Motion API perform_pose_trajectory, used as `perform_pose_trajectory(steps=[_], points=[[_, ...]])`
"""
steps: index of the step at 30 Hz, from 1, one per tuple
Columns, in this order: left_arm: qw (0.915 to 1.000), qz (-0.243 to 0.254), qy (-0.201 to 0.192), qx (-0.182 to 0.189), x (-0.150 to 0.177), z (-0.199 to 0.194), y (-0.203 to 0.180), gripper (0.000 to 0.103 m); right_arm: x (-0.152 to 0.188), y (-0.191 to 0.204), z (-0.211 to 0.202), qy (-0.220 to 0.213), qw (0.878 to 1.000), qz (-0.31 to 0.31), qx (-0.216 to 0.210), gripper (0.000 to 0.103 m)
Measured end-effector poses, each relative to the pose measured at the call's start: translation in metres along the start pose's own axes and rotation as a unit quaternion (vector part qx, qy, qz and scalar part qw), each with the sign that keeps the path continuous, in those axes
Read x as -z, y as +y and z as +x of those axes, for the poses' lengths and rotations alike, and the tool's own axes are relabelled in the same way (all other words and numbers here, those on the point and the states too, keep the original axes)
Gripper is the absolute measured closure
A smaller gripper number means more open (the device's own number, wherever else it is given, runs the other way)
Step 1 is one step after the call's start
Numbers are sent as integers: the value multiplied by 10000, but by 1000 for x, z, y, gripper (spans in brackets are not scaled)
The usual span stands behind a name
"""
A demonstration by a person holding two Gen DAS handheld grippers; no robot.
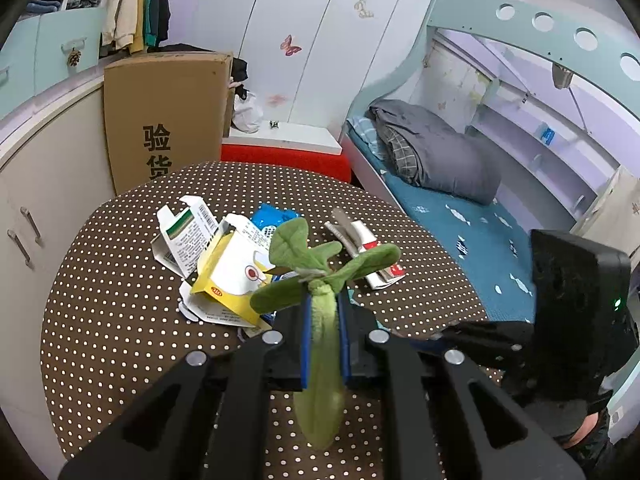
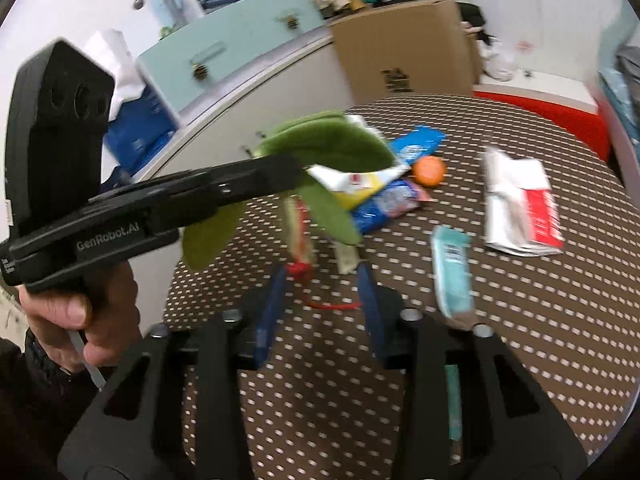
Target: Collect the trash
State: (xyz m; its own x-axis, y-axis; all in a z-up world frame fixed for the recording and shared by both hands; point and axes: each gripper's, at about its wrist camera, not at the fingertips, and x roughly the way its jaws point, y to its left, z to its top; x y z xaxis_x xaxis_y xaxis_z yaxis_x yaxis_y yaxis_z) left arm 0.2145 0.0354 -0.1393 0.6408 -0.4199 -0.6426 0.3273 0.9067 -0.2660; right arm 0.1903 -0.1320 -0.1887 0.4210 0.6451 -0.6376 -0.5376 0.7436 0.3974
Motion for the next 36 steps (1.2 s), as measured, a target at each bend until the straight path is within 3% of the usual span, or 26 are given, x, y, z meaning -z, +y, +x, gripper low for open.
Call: perform_pose_trajectory(steps=[3, 4, 11, 20, 28, 36], points=[[10000, 40, -21, -7, -1, -3, -2, 92, -3, 6, 7, -3, 10000, -47, -19, 94], [10000, 38, -30, -22, -1, -4, -1, 92, -4, 8, 8, -13, 10000, -71, -5, 96], [9998, 77, -127, -103, -8, -11, 1, 92, 1, -11, -15, -101, 9986, -73, 518, 97], [9984, 441, -324, 140, -33, -15, -37, 92, -9, -69, -101, -1074, 9871, 556, 1053, 97], [9956, 646, -296, 607, -62, 15, -96, 92, 1, -126, -183, -1780, 9668, 1100, 1468, 97], [9918, 808, 24, 990, -78, 72, -161, 92, 33, -208, -230, -1956, 9434, 1959, 1828, 97]])
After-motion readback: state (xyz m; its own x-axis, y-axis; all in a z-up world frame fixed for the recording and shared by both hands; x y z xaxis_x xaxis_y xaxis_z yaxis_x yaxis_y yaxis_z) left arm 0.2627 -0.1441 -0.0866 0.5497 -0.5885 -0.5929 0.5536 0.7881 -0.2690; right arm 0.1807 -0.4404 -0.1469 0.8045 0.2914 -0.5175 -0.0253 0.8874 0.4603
